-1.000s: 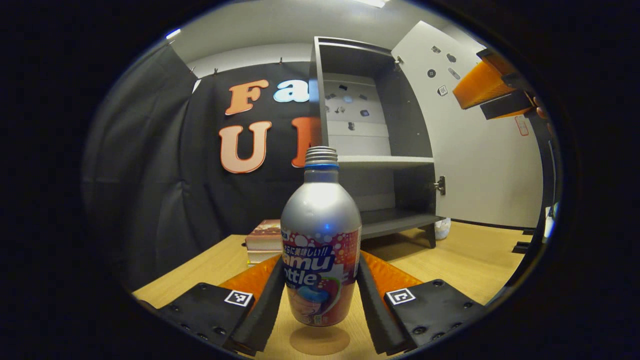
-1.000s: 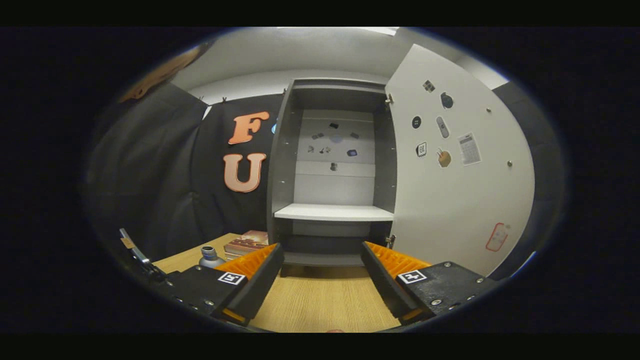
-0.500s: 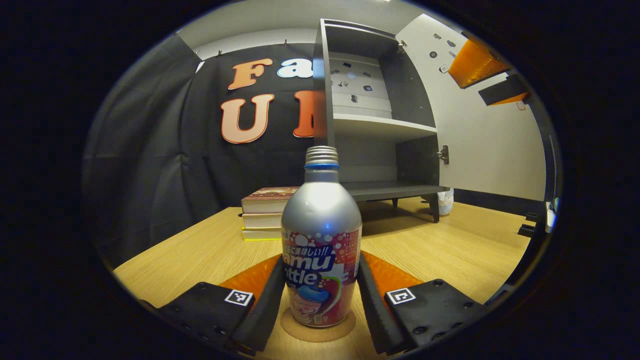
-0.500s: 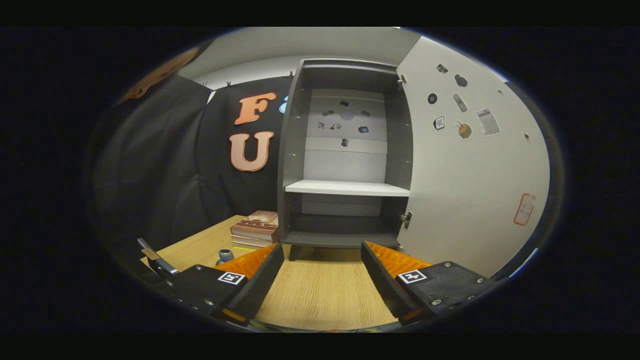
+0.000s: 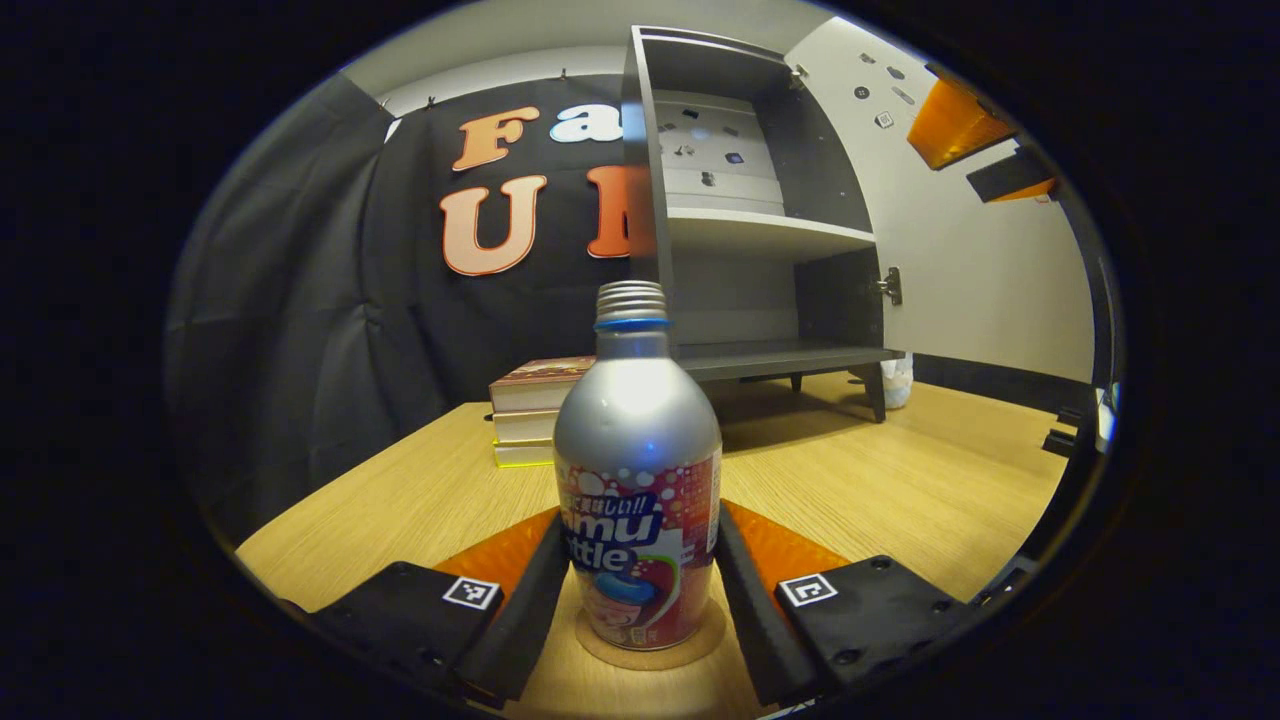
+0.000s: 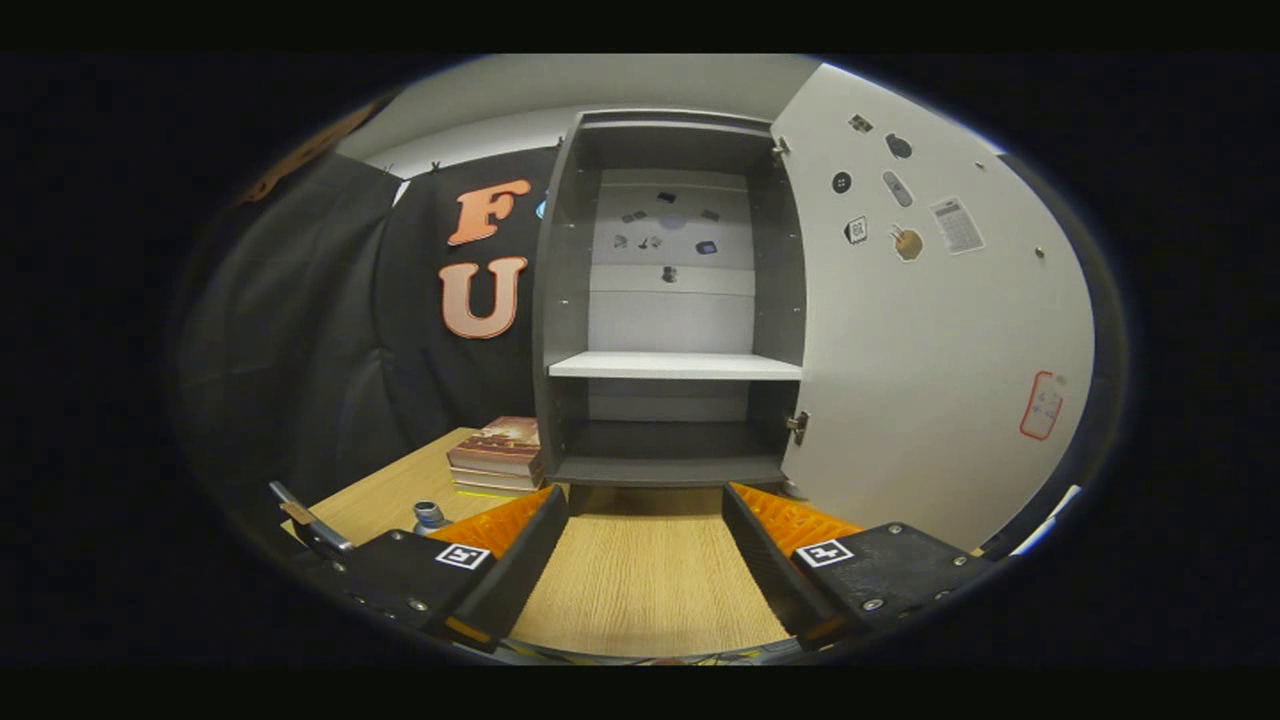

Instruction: Open the cabinet door with the right hand, grasp the bottle in the cabinet with the left hand and place it on the coaster, then close the cabinet door with the right hand.

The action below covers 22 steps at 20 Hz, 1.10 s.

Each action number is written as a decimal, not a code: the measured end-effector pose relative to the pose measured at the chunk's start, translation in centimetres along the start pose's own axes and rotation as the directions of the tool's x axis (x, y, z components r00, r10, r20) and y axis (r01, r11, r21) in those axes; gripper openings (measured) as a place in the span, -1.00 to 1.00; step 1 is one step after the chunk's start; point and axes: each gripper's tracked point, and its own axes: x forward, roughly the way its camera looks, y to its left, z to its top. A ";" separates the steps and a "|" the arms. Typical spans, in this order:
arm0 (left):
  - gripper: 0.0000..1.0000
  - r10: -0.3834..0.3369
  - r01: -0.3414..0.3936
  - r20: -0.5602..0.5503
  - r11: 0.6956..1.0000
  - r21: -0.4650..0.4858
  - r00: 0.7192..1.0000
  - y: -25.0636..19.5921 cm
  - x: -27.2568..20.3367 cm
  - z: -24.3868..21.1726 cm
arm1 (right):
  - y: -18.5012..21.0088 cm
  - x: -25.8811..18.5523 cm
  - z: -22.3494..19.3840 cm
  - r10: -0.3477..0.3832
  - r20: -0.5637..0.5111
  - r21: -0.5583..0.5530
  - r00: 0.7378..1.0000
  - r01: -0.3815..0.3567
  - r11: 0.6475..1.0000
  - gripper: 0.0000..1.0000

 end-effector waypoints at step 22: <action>0.92 -0.090 0.094 0.129 0.995 -0.024 0.988 0.9 -1.5 16.4 | -8.7 -9.4 10.2 -0.282 0.164 0.014 0.945 0.284 0.959 0.89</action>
